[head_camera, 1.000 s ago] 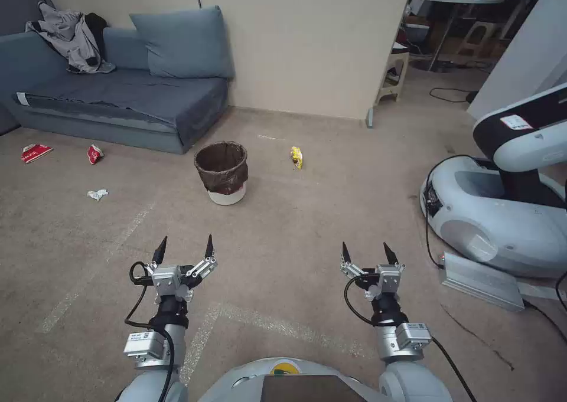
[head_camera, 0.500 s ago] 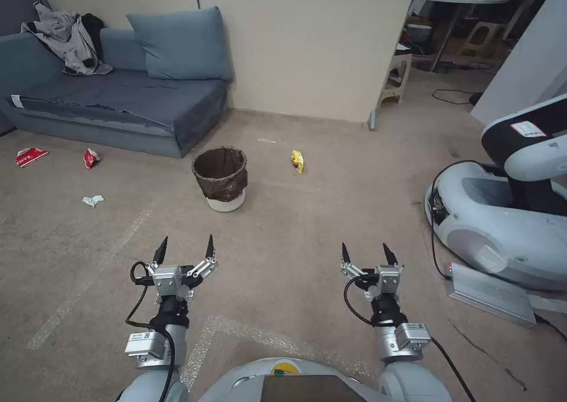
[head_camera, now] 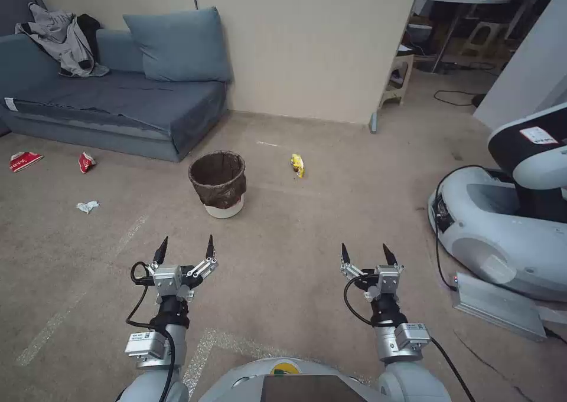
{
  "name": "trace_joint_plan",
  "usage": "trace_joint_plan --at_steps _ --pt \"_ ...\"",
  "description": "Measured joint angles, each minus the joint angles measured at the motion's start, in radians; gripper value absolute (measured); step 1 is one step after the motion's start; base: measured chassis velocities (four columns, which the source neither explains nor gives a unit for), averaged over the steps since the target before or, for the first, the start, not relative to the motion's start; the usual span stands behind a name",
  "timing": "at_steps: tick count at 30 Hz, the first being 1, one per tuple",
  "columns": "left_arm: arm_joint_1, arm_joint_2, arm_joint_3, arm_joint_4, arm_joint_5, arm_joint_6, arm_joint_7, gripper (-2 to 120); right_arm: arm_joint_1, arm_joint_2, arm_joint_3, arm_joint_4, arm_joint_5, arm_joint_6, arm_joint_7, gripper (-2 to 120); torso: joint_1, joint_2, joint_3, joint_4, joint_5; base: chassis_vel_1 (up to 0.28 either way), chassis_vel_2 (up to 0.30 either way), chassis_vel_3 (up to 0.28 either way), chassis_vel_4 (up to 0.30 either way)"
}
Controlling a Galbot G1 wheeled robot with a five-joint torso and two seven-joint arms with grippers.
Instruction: Pick up the trash bin, then pick up the garbage from the floor and place it into the trash bin.
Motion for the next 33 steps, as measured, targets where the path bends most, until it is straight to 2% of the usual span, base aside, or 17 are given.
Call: trace_joint_plan --at_steps 33 --pt "0.009 0.006 0.002 -0.001 -0.003 -0.012 -0.003 100 -0.008 -0.001 -0.007 0.005 -0.008 0.003 -0.001 100 0.000 0.000 0.000 -0.0001 -0.0001 -0.099 0.097 0.095 -0.100"
